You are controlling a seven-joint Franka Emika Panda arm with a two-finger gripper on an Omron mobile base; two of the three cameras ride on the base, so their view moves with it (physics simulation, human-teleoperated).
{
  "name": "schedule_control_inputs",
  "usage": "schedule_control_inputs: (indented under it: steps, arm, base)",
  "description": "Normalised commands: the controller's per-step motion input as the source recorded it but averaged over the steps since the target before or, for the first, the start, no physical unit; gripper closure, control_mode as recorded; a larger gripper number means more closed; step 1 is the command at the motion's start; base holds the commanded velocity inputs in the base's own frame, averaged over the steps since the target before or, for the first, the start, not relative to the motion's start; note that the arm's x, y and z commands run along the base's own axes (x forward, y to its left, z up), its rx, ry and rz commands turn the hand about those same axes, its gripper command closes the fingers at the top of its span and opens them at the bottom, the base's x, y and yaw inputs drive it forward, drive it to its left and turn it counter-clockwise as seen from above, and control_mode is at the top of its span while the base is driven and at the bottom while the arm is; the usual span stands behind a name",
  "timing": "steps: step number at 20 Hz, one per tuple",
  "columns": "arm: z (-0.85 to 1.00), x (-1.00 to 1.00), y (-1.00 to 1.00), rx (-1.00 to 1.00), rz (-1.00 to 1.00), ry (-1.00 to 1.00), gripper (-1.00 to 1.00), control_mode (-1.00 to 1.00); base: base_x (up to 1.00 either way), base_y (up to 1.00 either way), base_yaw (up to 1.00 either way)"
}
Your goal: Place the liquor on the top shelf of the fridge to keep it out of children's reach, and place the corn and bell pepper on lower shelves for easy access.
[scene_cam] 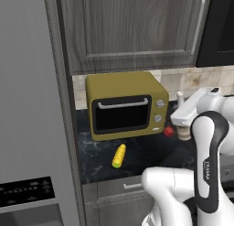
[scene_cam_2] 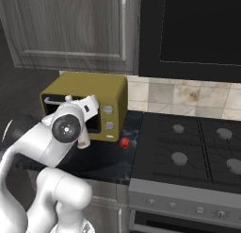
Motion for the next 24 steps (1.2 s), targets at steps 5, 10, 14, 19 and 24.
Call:
schedule_control_inputs:
  steps: [5,10,14,19,24]
  arm:
    - [0.31,-0.27,0.26,-0.01,-0.02,0.00,1.00,-1.00]
    - [0.21,-0.19,0.43,-0.07,0.00,0.00,1.00,-1.00]
    - [0.18,-0.13,0.46,-0.08,0.00,0.00,1.00,-1.00]
    - [0.12,-0.06,0.22,-0.04,0.00,0.00,1.00,-1.00]
    - [0.00,0.00,0.00,0.00,0.00,0.00,1.00,1.00]
  base:
    - [0.00,0.00,0.00]
    - [0.00,0.00,0.00]
    - [0.00,0.00,0.00]
    - [0.00,0.00,0.00]
    - [-0.33,0.03,0.03]
